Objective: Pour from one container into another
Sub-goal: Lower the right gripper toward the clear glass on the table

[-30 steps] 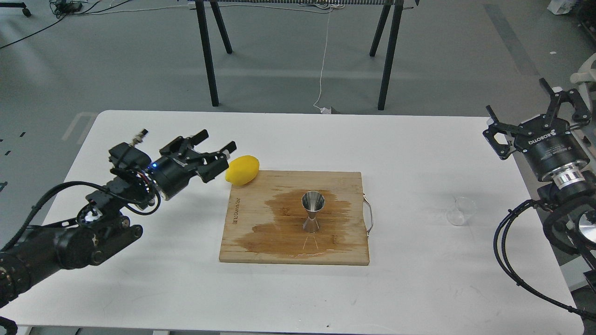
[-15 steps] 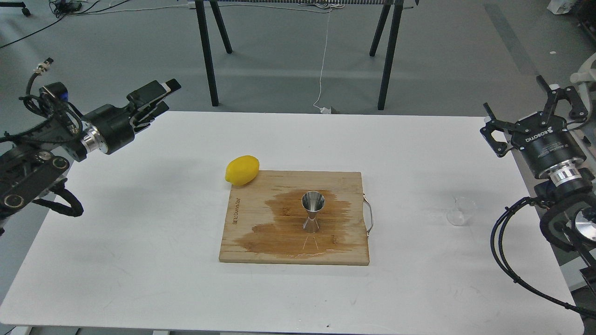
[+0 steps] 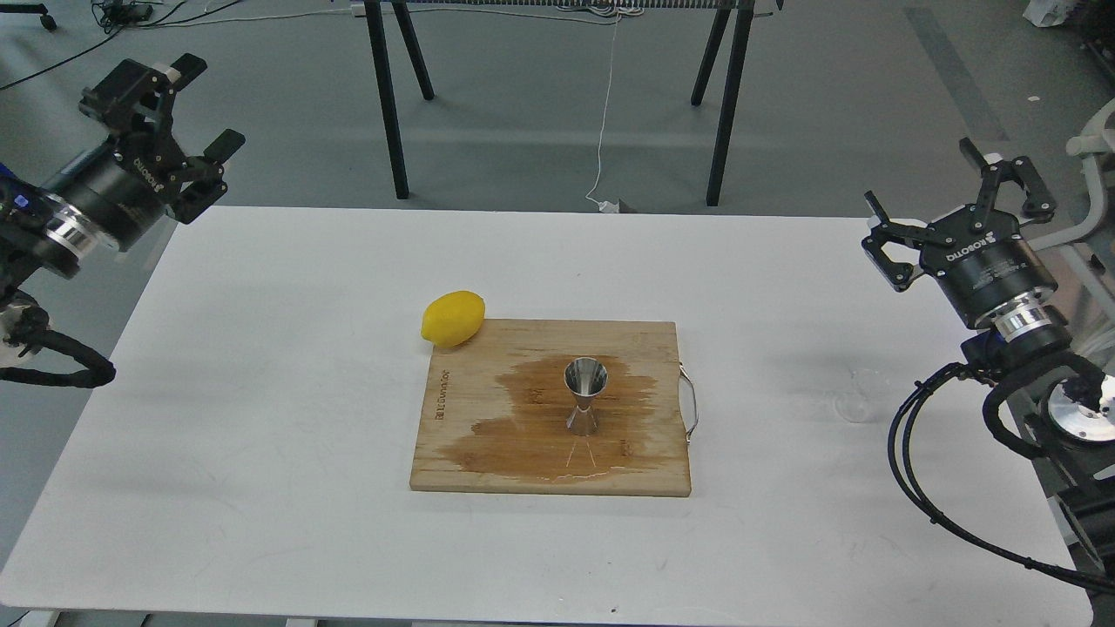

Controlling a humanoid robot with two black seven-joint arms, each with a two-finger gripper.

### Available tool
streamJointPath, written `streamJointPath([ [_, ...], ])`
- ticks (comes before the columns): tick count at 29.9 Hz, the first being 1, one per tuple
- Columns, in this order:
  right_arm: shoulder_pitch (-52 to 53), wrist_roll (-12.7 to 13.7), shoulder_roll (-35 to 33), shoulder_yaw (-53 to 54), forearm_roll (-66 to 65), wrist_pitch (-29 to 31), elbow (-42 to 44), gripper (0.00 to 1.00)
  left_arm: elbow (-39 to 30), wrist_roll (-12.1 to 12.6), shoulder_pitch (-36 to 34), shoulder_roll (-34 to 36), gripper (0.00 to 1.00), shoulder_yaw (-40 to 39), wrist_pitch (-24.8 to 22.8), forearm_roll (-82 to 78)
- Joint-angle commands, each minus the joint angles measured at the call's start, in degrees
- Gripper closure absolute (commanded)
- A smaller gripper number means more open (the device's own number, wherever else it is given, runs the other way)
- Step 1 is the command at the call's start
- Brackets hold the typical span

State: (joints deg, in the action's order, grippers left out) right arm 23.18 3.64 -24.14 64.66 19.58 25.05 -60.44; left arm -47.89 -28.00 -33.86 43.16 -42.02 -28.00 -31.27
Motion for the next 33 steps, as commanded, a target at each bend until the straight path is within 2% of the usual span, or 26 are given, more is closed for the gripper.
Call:
streamJointPath([
  [1,-0.2,4.3,-0.5,2.1,10.5,-11.5,-5.1,0.01,0.0,0.0,1.5,-0.4,0.03,-0.1,0.0,0.2],
  [4,-2.3,5.9,-2.2,7.1,17.3,-21.0,-8.4,0.01,0.0,0.0,1.9,-0.9,0.02,0.0,0.0,0.2],
  [8,-9.8,6.6,-6.3,10.9,23.6,-28.2,-13.6,0.01,0.0,0.0,2.6,-1.3,0.02,0.1,0.0,0.2],
  [12,-17.9,6.6,-10.5,11.6,24.1,-30.4,-19.4,0.01,0.0,0.0,2.7,-2.1,0.02,0.3,0.0,0.1],
  [18,-32.1,6.6,-11.0,18.6,24.1,-33.0,-26.6,0.01,0.0,0.0,3.5,-3.2,0.02,0.4,0.0,0.1],
  [22,-34.5,6.5,-10.3,18.3,23.8,-36.9,-26.0,0.01,0.0,0.0,3.9,-3.3,0.01,0.4,0.0,0.0],
  [33,-32.6,6.0,-7.5,12.1,23.0,-38.1,-18.3,0.02,0.1,0.0,4.0,-4.1,0.01,0.4,0.0,-0.3],
])
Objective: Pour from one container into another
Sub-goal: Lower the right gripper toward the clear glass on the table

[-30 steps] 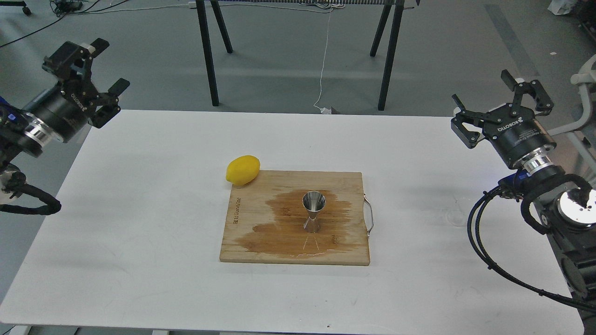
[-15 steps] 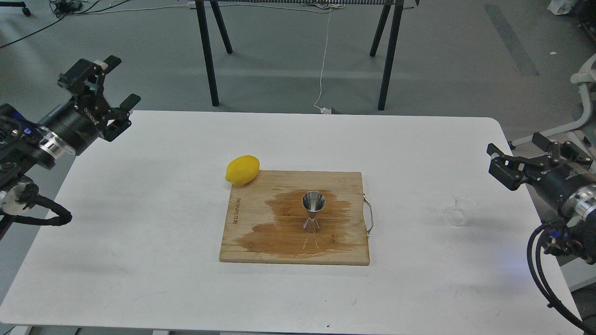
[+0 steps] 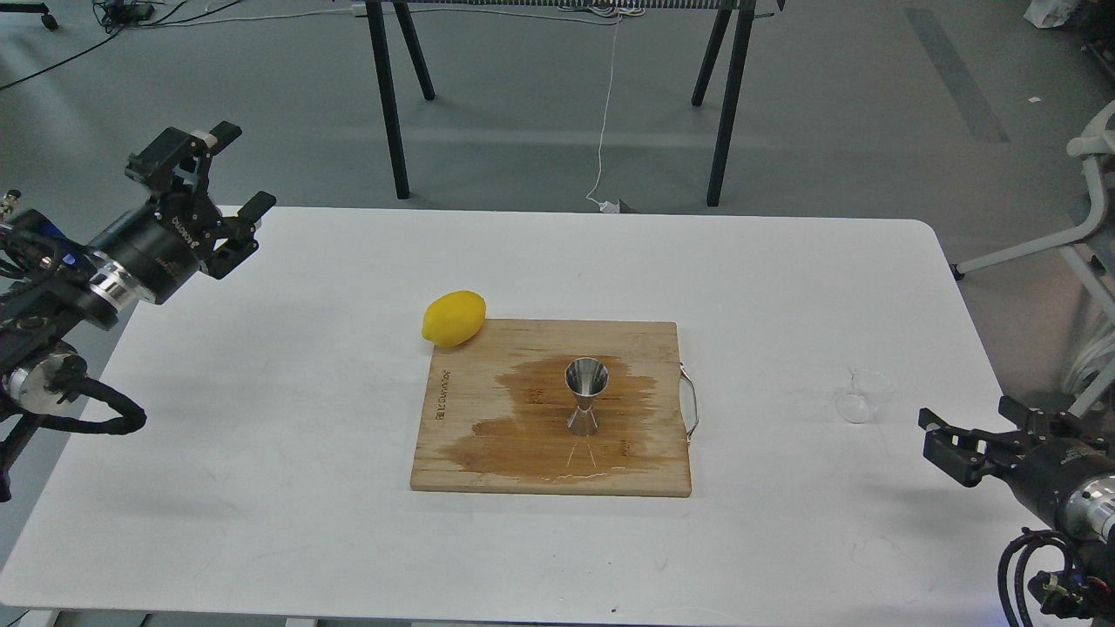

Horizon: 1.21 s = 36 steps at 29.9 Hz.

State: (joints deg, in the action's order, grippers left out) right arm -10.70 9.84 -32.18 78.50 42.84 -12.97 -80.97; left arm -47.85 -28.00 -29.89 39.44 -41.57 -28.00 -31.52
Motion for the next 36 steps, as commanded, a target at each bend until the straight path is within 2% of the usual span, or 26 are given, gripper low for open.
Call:
streamJointPath([
  [1,1.8,-0.3,0.9,-2.6,-0.6,-0.1,3.0,0.02,0.0,0.0,0.0,-0.4,0.01,0.0,0.0,0.0],
  [21,13.2,-0.5,13.0,-5.0,-9.7,-2.6,13.6,0.02,0.0,0.0,1.1,-0.5,0.01,0.0,0.0,0.0],
  [36,18.8,-0.7,14.5,-7.0,-10.7,-2.7,19.3,0.02,0.0,0.0,1.7,-0.5,0.01,0.0,0.0,-0.1],
])
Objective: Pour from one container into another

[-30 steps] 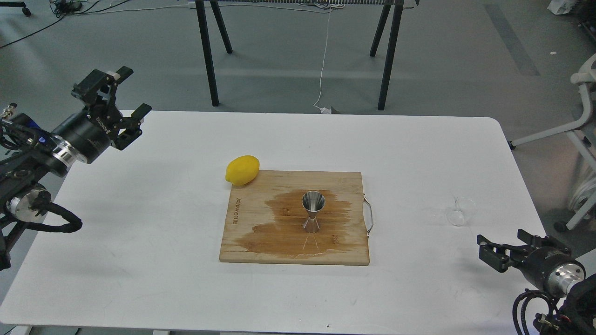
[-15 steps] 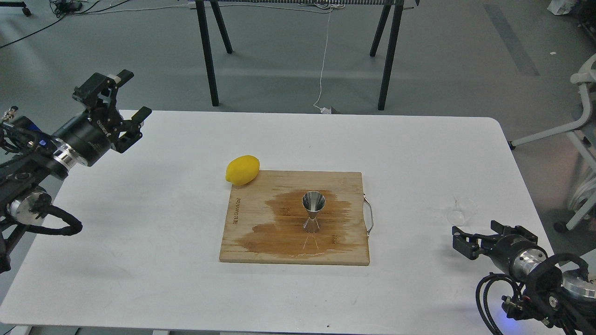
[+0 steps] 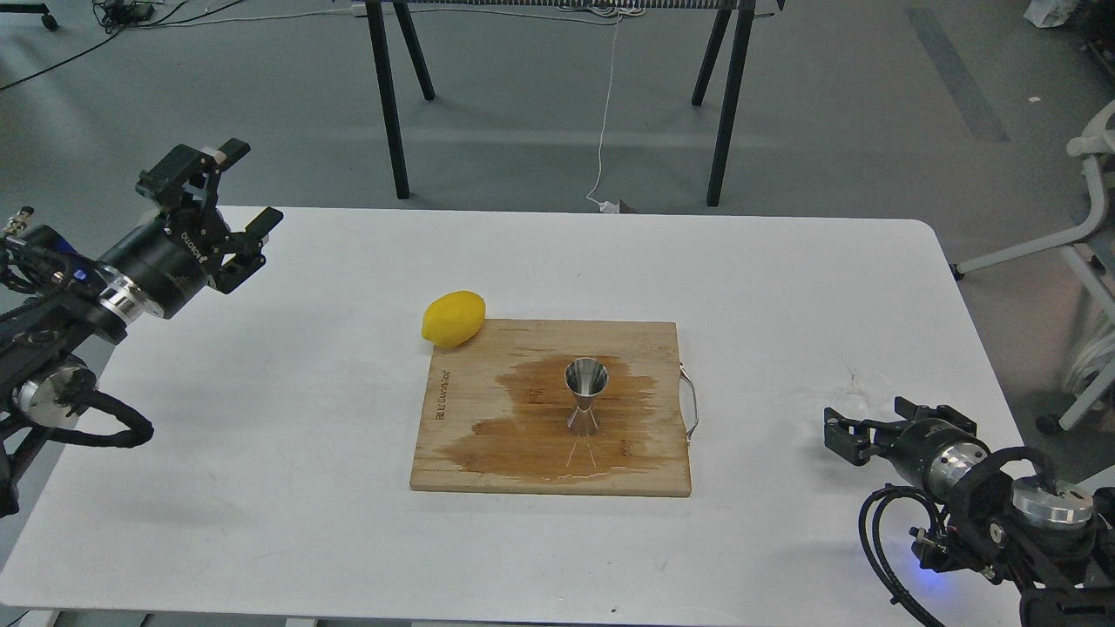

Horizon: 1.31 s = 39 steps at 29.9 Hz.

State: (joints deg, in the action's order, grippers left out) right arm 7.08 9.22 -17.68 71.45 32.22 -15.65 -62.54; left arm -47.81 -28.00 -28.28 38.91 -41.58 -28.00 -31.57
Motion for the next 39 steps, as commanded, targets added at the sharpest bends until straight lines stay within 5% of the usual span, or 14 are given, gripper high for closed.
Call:
streamJointPath([
  [1,1.4,-0.1,0.0,0.1,-0.1,0.0,1.4,0.02,0.0,0.0,0.1,0.0,0.01,0.0,0.0,0.0],
  [13,4.6,-0.3,0.6,-0.2,-0.1,-0.1,4.4,0.06,0.1,0.0,0.5,-0.1,0.01,0.0,0.0,-0.1],
  [21,4.7,-0.4,0.6,-0.3,-0.2,-0.1,4.3,0.22,0.1,0.0,0.6,-0.1,0.01,0.0,0.0,-0.1],
  [34,4.3,-0.5,0.6,-1.8,-0.8,-0.1,4.3,0.26,0.0,0.0,0.6,-0.1,0.01,0.0,0.0,-0.1],
  [39,4.3,-0.6,0.7,-1.8,-0.8,-0.1,4.3,0.37,0.1,0.0,0.6,-0.1,0.01,0.0,0.0,-0.1],
])
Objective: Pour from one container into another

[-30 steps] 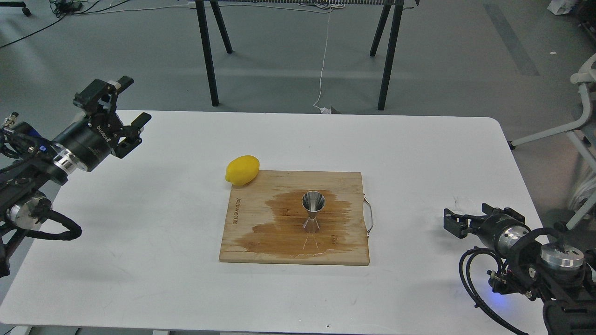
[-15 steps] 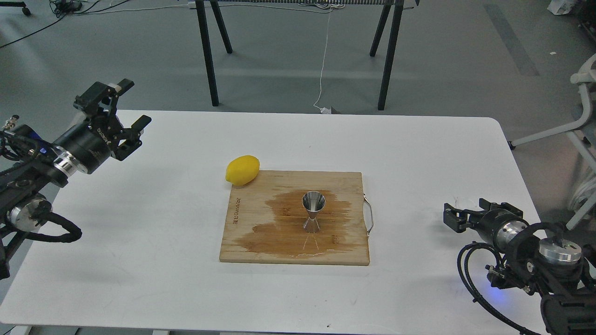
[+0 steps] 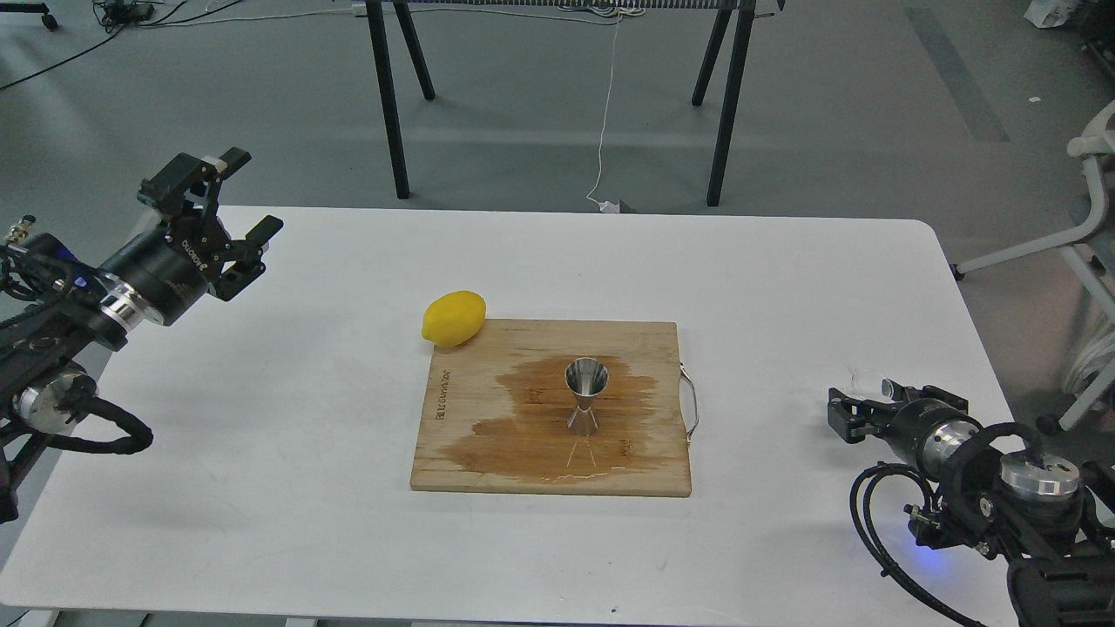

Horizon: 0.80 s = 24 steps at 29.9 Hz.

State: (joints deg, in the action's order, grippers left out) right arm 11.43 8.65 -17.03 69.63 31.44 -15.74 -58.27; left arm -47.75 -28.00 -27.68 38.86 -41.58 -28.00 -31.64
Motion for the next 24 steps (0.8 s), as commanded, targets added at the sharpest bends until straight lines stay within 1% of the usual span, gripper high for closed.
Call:
streamJointPath([
  [1,0.0,-0.1,0.0,0.0,-0.1,0.0,-0.1,0.41,-0.1,0.0,0.0,0.0,0.01,0.0,0.0,0.1],
  [5,0.0,-0.2,0.0,0.0,-0.2,0.3,-0.1,0.52,0.0,0.0,0.0,0.0,0.01,0.0,0.0,0.1],
  [10,0.0,-0.2,0.0,0.0,-0.2,0.6,-0.2,0.59,0.0,0.0,0.0,0.0,0.01,0.0,0.0,0.0],
  [18,0.4,-0.2,0.0,0.0,-0.2,0.2,-1.6,0.62,0.0,0.0,0.0,0.0,0.01,0.0,0.0,0.0],
  [21,1.6,-0.2,0.0,0.0,-0.2,-0.1,-4.3,0.63,0.0,0.0,0.0,-0.4,0.01,0.0,0.0,0.0],
  [24,4.6,-0.1,-0.7,-0.9,-0.6,-1.7,-8.2,0.64,0.0,0.0,0.0,-0.4,0.01,0.0,0.0,0.0],
])
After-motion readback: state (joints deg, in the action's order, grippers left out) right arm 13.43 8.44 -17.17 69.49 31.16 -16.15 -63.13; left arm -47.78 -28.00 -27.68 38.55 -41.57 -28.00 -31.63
